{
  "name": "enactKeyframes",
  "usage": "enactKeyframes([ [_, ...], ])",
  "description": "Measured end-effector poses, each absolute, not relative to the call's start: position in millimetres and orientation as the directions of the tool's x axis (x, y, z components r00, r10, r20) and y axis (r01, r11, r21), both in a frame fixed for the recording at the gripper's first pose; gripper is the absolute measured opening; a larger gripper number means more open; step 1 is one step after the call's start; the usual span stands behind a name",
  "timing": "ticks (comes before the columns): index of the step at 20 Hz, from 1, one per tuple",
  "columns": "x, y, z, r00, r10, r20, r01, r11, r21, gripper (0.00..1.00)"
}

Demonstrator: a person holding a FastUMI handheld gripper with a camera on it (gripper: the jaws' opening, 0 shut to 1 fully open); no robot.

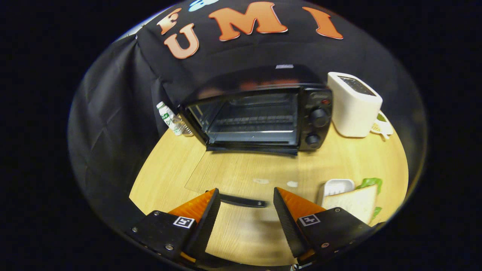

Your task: Open the toaster oven, put the food inside, and close the toaster oven door.

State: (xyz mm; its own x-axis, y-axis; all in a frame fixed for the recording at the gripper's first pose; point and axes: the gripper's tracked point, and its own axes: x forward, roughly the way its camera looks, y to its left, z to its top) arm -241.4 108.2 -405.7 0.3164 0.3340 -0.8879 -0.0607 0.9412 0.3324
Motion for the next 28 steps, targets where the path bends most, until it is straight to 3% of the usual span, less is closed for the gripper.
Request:
enactKeyframes([
  [8,-239.9,-36.1,-391.1,0.342,0.176,-0.923,0.039,0.979,0.202,0.85],
  [14,-263.1,-84.9,-428.6,0.241,0.16,-0.957,0.061,0.982,0.179,0.86],
  [20,-280.8,-86.4,-463.3,0.099,0.325,-0.94,0.095,0.938,0.334,0.85],
  [23,-286.2,-73.9,-473.0,0.033,0.452,-0.891,0.181,0.874,0.45,0.74],
  [26,-289.3,-62.9,-478.7,-0.007,0.537,-0.843,0.255,0.816,0.518,0.74],
  [28,-289.9,-56.9,-475.3,-0.014,0.582,-0.813,0.313,0.775,0.549,0.62],
])
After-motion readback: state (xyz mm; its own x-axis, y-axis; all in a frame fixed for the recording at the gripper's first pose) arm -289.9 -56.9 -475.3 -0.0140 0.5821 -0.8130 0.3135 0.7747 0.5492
